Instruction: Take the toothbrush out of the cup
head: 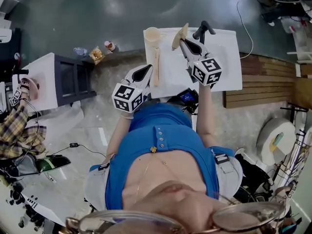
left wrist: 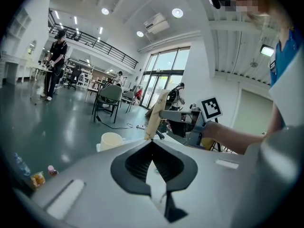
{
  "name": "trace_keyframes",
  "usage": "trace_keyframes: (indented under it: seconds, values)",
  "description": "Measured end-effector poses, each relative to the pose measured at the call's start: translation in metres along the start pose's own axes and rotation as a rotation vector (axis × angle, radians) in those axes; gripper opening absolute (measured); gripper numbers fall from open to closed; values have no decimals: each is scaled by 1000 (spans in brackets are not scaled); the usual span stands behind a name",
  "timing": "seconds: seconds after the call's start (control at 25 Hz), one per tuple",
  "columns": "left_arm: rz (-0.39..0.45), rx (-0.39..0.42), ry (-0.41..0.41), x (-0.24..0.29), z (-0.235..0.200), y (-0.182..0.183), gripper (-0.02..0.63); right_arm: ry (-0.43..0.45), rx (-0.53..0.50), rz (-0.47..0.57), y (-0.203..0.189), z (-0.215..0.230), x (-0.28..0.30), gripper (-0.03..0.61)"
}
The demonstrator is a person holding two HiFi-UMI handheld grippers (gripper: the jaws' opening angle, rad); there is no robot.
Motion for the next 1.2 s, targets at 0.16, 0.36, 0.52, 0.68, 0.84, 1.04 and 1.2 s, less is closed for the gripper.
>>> trace_keyframes:
  seconds: [0.16,0.36,0.52,0.68,0.84,1.04,1.2]
  values:
    - [-4,-5,2,25,24,1,2,9,20,-7,-4,22,-25,17]
    - [-7,-18,16,58,57,2,2,30,43,-14,-5,55,-58,15]
    - [-5,-19,14,82,82,5,2,43,58,-22,-6,79,-82,14]
    - [-3,-5,9,105,104,9,2,51,70,-18,-6,101,-104,14]
    - [-2,6,7,124,124,11,2,45,77,-20,-11,123,-124,14]
    - [-13,8,-2,150,147,10,2,25,84,-30,-20,151,-147,12]
    - [-20,31,-2,167,165,12,2,7,76,-51,-26,172,-164,12]
Point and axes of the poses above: the fingertips, and each gripper's own axes: x forward along the fingers, z to its right, y out of its top, the point moved 5 cm from there along -x, backward along the fingers, and after that the axes turned 1 degree about -z, right-handed, at the moved point
